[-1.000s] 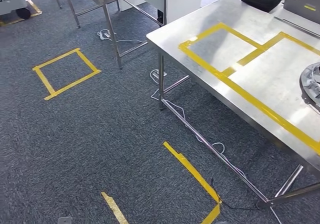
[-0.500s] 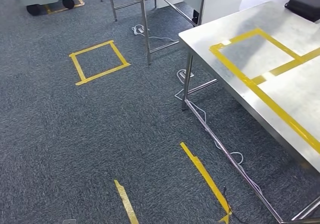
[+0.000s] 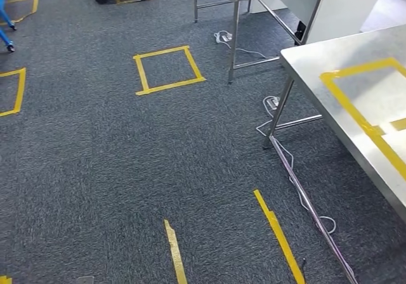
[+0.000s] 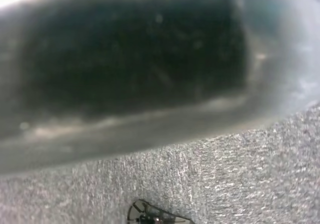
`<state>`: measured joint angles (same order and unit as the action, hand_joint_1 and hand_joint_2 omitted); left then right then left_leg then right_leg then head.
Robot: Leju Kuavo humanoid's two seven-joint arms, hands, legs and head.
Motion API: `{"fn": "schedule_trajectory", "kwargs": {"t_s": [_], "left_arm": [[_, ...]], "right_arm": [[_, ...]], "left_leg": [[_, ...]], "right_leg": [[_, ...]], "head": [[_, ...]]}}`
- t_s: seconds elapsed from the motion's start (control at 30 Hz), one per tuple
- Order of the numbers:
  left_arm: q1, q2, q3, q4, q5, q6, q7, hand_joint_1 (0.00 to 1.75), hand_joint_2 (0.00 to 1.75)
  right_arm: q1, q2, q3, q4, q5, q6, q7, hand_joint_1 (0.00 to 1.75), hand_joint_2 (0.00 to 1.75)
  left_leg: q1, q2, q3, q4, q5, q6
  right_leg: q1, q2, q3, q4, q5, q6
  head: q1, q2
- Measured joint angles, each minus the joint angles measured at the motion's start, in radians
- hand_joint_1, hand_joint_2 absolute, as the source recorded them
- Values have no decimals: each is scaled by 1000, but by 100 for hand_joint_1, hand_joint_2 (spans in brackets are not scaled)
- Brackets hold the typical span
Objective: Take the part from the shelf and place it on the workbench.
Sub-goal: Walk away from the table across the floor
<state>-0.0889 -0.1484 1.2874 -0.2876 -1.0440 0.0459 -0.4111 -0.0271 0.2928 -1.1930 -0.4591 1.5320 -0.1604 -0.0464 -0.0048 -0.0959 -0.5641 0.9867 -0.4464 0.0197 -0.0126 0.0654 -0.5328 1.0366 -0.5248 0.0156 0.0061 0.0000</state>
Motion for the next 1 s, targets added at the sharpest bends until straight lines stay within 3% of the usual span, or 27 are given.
{"fn": "schedule_trajectory", "kwargs": {"t_s": [0.07,0.13,0.2,0.27,0.33,0.37,0.4,0.43,0.47,0.53,0.57,0.63,0.67,0.73,0.77,0.83,0.87,0.9,0.93,1.0], "left_arm": [[-1,9,7,0,8,-11,4,0,0],[1,20,14,0,11,-18,5,0,0],[2,28,18,0,11,-21,2,0,0],[-1,31,18,0,11,-25,-2,0,0],[-2,31,18,0,9,-28,-4,0,0],[0,32,18,0,7,-28,-5,0,0],[2,33,18,0,5,-28,-5,0,0],[3,35,18,0,3,-28,-5,0,0],[3,37,18,0,0,-28,-5,0,0],[-1,40,18,0,-4,-30,-4,0,0],[-2,40,18,0,-7,-31,-4,0,0],[1,41,17,0,-14,-33,-3,0,0],[4,40,17,0,-16,-34,-4,0,0],[4,38,17,0,-18,-35,-6,0,0],[2,37,17,0,-19,-34,-7,0,0],[-2,35,16,0,-21,-31,-8,0,0],[-2,33,16,0,-21,-29,-8,0,0],[-1,31,16,0,-21,-27,-8,0,0],[0,29,16,0,-21,-25,-8,0,0],[-2,24,16,0,-21,-18,-8,0,0]], "right_arm": [[-5,2,0,4,3,-17,-1,0,0],[-9,5,-1,10,4,-28,-1,0,0],[-9,10,-2,14,4,-33,1,0,0],[-7,15,-6,16,4,-34,5,0,0],[-6,17,-11,17,3,-33,10,0,0],[-6,17,-15,18,2,-32,12,0,0],[-7,18,-18,18,2,-32,14,0,0],[-8,19,-21,18,1,-32,14,0,0],[-9,20,-26,19,0,-33,12,0,0],[-10,21,-36,19,-2,-35,5,0,0],[-11,22,-42,19,-4,-36,1,0,0],[-15,22,-51,20,-7,-35,-6,0,0],[-17,22,-55,20,-8,-35,-8,0,0],[-19,22,-61,20,-8,-31,-13,0,0],[-19,22,-65,20,-8,-29,-14,0,0],[-16,22,-73,20,-8,-24,-14,0,0],[-15,21,-76,20,-7,-23,-15,0,0],[-15,21,-78,20,-7,-22,-16,0,0],[-15,21,-78,20,-6,-21,-21,0,0],[-15,21,-80,19,-4,-20,-37,0,0]], "left_leg": [[2,-22,-11,4,5,-13],[6,-34,-20,6,8,-25],[4,6,-38,44,-19,-35],[5,64,-90,158,-83,-45],[10,83,-143,275,-126,-52],[13,87,-147,289,-122,-54],[15,92,-130,262,-99,-55],[15,102,-96,202,-65,-54],[13,129,-57,131,-36,-52],[5,175,-5,30,-11,-40],[0,186,1,14,-13,-33],[-2,165,-2,9,-12,-18],[0,154,-2,5,-9,-11],[4,129,-2,-1,-3,2],[4,116,-3,-1,-3,5],[2,86,-5,-1,-2,9],[1,71,-4,0,-2,10],[0,56,-3,0,-2,10],[1,41,-1,1,-3,9],[0,13,-1,4,-4,5]], "right_leg": [[-1,26,19,-41,5,-3],[-1,5,25,-47,9,-9],[-3,-25,30,-54,13,-19],[-1,-60,33,-58,13,-26],[2,-95,33,-57,10,-29],[3,-110,33,-57,9,-30],[3,-124,35,-57,7,-29],[4,-137,38,-57,5,-27],[5,-148,42,-57,2,-24],[12,-169,45,-54,-6,-15],[15,-181,47,-54,-9,-11],[16,-201,50,-55,-14,-2],[14,-189,47,-48,-22,3],[10,-131,15,22,-68,10],[9,-97,-15,89,-101,11],[9,-71,-83,221,-148,11],[9,-68,-101,247,-144,10],[9,-65,-100,231,-119,8],[9,-59,-81,179,-79,6],[4,-19,-27,42,-6,3]], "head": [[-1,0],[-1,0],[-6,0],[-11,0],[-11,0],[-12,0],[-12,0],[-12,0],[-12,0],[-12,0],[-12,0],[-12,0],[-10,0],[-6,0],[-3,0],[-2,0],[-2,0],[-1,0],[-1,0],[-1,0]]}}
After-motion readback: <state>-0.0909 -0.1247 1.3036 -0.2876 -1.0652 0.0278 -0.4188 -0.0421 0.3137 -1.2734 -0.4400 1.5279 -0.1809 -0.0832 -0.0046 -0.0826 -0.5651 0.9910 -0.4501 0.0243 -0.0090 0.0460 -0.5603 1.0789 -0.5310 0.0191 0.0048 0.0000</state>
